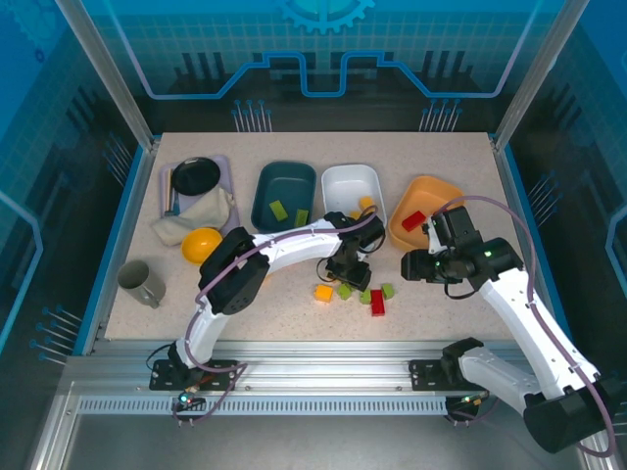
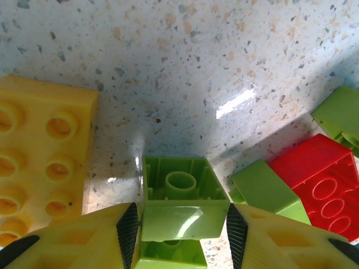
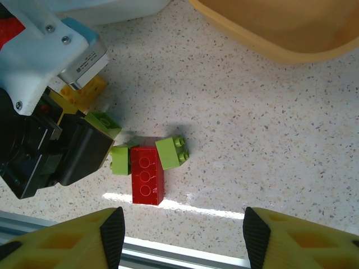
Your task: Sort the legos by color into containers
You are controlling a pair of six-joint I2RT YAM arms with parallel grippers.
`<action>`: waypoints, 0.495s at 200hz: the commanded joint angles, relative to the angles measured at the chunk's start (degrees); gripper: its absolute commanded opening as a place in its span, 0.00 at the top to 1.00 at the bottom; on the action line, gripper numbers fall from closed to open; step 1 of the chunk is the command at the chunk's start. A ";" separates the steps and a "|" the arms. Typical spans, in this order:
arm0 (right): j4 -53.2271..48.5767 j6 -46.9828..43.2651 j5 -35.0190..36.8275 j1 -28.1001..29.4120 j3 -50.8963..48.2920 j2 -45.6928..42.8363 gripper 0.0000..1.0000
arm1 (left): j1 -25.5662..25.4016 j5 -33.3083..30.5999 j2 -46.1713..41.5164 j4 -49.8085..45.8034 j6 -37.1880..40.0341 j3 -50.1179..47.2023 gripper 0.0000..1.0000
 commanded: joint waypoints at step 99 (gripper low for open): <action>4.27 -1.01 -7.33 -0.88 0.35 -0.91 0.43 | 1.64 -9.70 -6.95 -3.41 -2.22 3.41 0.70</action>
